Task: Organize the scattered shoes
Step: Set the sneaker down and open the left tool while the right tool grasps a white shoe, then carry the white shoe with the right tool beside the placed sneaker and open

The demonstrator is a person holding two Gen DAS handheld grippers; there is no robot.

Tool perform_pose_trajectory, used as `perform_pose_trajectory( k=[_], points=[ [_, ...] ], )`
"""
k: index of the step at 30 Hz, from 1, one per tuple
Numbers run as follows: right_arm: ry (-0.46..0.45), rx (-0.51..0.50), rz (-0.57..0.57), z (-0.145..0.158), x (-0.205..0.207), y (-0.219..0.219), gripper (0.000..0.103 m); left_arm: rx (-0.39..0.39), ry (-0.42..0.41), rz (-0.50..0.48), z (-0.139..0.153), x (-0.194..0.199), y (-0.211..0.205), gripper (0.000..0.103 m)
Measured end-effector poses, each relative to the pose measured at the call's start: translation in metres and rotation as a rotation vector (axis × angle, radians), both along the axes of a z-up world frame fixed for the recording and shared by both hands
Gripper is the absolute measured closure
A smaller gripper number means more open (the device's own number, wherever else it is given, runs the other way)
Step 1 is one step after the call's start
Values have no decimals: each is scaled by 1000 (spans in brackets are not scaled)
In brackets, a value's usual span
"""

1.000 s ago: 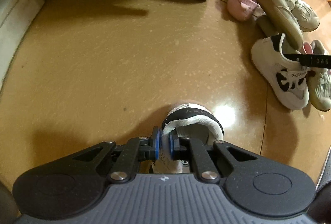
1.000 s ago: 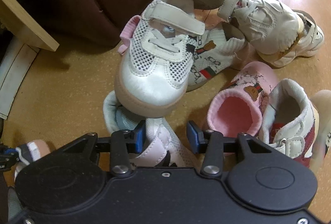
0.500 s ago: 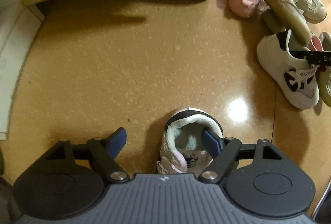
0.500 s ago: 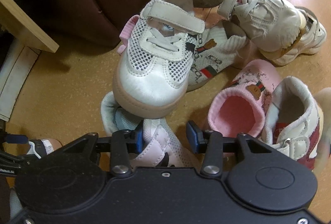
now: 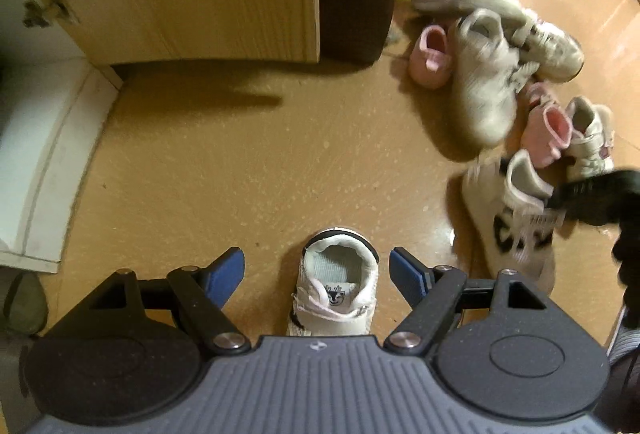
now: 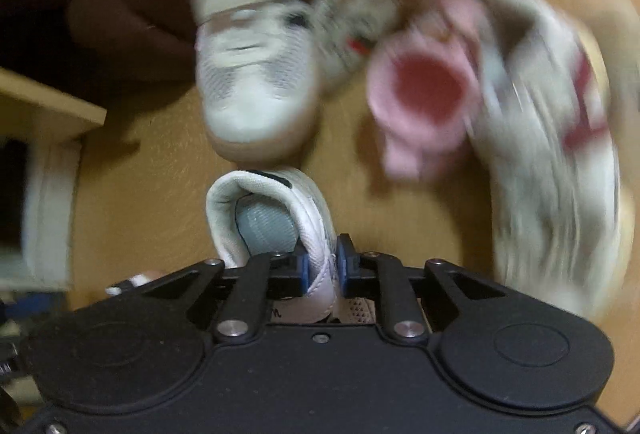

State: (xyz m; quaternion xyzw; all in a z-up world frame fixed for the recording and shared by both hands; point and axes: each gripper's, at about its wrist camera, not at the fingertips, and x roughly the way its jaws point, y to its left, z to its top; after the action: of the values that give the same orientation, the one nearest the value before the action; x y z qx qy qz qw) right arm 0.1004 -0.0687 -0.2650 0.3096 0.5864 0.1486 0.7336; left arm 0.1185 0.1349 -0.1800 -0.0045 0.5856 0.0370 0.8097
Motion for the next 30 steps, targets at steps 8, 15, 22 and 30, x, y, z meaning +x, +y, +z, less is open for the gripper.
perform_pose_trajectory(
  k=[8,15,22,30],
  points=[
    [232,189,-253,-25,-89,-8,89,147,-18,-187,58,-32,-17,24],
    [215,146,-289,-18,-135,12,89,210,-50,-295,103,-59,-21,24],
    [170,86,-366,-9,-171,7,89,112,-36,-247,77,-73,-13,24],
    [122,74,-362,-4,-144,47,85,75,-63,-189,74,-73,0,24]
  ],
)
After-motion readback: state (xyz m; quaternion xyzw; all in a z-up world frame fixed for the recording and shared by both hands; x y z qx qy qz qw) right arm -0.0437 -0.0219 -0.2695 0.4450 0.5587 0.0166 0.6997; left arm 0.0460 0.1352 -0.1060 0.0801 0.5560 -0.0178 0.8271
